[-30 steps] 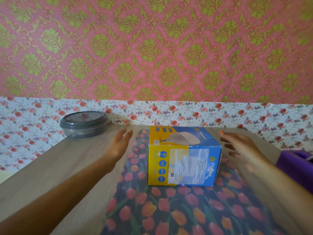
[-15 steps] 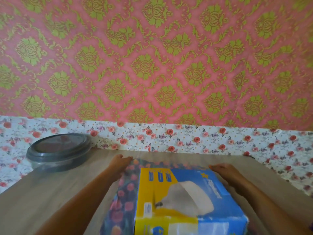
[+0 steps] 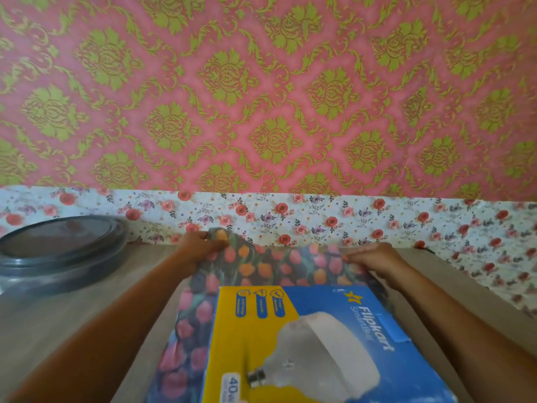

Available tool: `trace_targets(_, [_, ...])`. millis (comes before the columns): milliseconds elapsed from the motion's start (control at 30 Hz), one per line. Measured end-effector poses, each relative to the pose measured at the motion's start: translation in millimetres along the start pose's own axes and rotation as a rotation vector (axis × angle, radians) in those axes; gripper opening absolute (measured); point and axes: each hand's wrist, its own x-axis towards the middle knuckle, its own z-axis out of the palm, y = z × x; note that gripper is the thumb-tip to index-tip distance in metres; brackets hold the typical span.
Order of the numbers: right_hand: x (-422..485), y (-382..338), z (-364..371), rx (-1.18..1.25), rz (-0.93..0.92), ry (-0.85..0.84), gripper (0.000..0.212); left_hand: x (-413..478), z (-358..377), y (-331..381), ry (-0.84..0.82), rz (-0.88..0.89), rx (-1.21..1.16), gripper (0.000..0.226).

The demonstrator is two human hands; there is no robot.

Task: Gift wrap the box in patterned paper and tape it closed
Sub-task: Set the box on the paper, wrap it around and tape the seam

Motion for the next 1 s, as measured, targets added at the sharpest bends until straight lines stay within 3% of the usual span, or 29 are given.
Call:
trace_targets(133, [-25,-24,-30,0.14,-0.104,0.036,0.013,-26,-29,39,-0.039,0.137,-0.088,0.011])
trace_targets(267, [-72,-45,-67,0.065,-0.214,-0.005,0.026,-78,-58,73,-0.095,0.287,-0.086,0.008])
trace_targets(433, [-125,-47,-97,0.02,-0.37,-0.031,0.006,-147,-81,97,-0.242,0.484,-0.036,0.004])
trace_targets(567, [-158,-38,-116,-0.104,-0.48,-0.042,0.017,-186,-95,94,-0.357,0.533,-0.03,0.026])
trace_targets(667, [-182,-25,-125,-0.187,-0.544,-0.075,0.02,-210,-103,87,-0.391,0.647,0.22,0.034])
trace_targets(800, [-203,-2,-129,-0.238,-0.539,-0.081,0.023,-235,-105,79,-0.379,0.95,0.691,0.048])
trace_targets(933, [-217,21,-125,-0.327,-0.575,-0.1,0.05,-265,-88,79,-0.402,1.066,1.004,0.047])
trace_targets(1000, [-222,26,-120,-0.333,-0.569,-0.097,0.055,-269,-76,77,-0.339,1.08,1.11,0.071])
